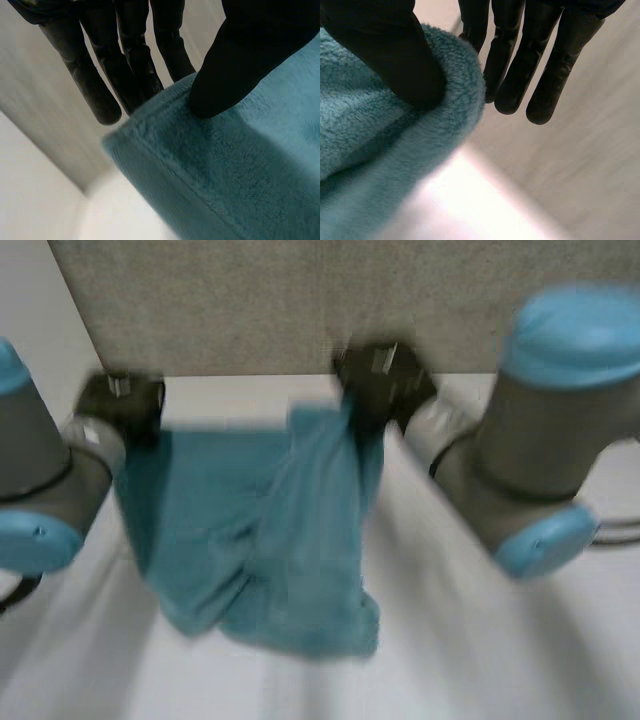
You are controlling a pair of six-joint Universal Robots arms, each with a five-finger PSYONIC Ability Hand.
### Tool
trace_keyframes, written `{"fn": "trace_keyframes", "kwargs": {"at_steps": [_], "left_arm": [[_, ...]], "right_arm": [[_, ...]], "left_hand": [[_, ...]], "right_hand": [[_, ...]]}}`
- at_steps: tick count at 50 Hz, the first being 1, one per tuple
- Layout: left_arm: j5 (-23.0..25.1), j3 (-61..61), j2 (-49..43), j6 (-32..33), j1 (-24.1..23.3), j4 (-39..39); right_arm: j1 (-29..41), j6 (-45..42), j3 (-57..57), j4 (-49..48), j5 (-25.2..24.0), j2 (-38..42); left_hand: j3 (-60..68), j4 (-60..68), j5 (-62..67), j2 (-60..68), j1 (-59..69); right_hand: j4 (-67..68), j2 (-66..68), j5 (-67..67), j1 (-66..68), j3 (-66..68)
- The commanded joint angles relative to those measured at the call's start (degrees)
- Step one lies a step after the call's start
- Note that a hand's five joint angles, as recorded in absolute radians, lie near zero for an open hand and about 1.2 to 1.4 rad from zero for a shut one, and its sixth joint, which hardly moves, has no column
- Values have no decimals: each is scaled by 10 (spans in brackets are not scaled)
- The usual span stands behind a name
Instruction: Fold the laundry
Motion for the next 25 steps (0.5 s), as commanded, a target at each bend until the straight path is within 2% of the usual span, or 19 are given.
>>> {"fn": "trace_keyframes", "kwargs": {"at_steps": [1, 4, 5, 12, 14, 15, 17, 18, 19, 20, 21, 22, 23, 25], "left_arm": [[-40, 68, 84, -61, -36, 147], [-48, 54, 110, -65, -39, 192], [-49, 37, 117, -66, -40, 199], [-48, -35, 119, -65, -58, 193], [-47, -60, 119, -64, -61, 189], [-45, -85, 119, -64, -61, 189], [-41, -132, 119, -61, -62, 189], [-41, -133, 119, -61, -62, 189], [-40, -149, 119, -60, -62, 189], [-40, -161, 118, -61, -63, 189], [-40, -161, 118, -61, -63, 189], [-40, -168, 118, -60, -63, 190], [-40, -169, 119, -59, -63, 190], [-40, -168, 120, -59, -63, 189]], "right_arm": [[-55, -14, -57, -119, 3, -106], [-65, -3, -21, -137, -27, -116], [-66, -3, 9, -137, -51, -120], [-100, -21, 139, -89, -120, -143], [-127, -63, 202, -28, -145, -147], [-127, -64, 203, -28, -145, -147], [-149, -136, 255, 46, -161, -142], [-149, -137, 255, 46, -161, -142], [-158, -179, 269, 80, -163, -139], [-170, -230, 276, 122, -160, -134], [-170, -231, 276, 123, -160, -134], [-183, -272, 270, 156, -153, -131], [-192, -291, 257, 179, -150, -131], [-198, -278, 236, 182, -142, -131]], "left_hand": [[119, 118, 150, 116, 145], [119, 118, 150, 116, 145], [119, 118, 150, 116, 145], [119, 118, 150, 116, 145], [119, 118, 150, 116, 145], [119, 118, 150, 116, 145], [119, 118, 150, 116, 145], [119, 118, 150, 116, 145], [119, 118, 150, 116, 145], [119, 118, 150, 116, 145], [119, 118, 150, 116, 145], [119, 118, 150, 116, 145], [119, 118, 150, 116, 145], [119, 118, 150, 116, 145]], "right_hand": [[119, 134, 158, 247, 124], [119, 134, 158, 247, 124], [119, 134, 158, 247, 124], [119, 134, 158, 247, 124], [119, 134, 158, 247, 124], [119, 134, 158, 247, 124], [119, 134, 158, 247, 124], [119, 134, 158, 247, 124], [119, 134, 158, 247, 124], [17, 31, 55, 144, 22], [16, 30, 54, 143, 21], [-302, -288, -264, -175, -297], [-522, -508, -484, -394, -517], [-513, -498, -474, -385, -508]]}}
